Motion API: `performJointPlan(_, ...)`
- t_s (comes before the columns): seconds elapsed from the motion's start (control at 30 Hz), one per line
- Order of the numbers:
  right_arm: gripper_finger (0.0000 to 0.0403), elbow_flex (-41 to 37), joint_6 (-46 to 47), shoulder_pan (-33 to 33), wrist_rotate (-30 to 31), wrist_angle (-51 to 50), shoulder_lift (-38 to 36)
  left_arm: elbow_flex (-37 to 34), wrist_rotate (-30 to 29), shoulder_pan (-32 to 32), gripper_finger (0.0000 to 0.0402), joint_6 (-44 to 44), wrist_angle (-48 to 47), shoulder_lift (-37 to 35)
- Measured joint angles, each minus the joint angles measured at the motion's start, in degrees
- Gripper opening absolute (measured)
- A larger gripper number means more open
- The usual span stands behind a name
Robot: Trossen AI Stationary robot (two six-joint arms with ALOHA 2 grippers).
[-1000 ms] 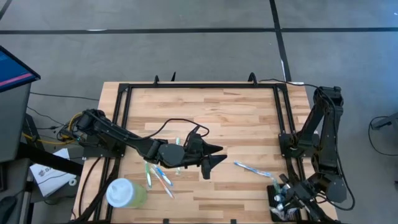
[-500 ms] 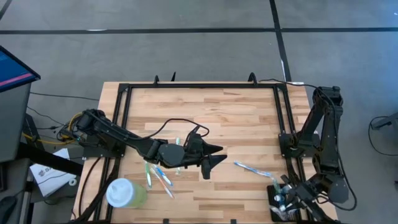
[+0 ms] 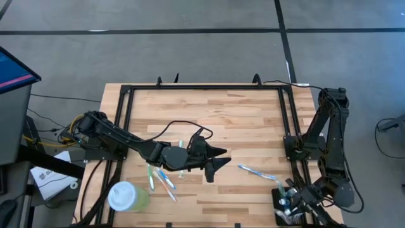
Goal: Pick & Place toothbrushing station
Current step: Put the top orange toothbrush into the black organizer
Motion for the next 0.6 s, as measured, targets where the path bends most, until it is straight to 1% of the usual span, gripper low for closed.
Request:
performJointPlan(0.17, 0.0008, 0.00, 0.85, -0.05, 1.98, -0.02, 0.00, 0.00, 0.01, 0.00, 0.0213, 0.00, -0.02, 0.00)
performJointPlan(0.6, 0.0009, 0.00, -0.32, -0.02, -3.35, -1.68, 0.00, 0.00, -0.01, 0.00, 0.0213, 0.02, -0.20, 0.00)
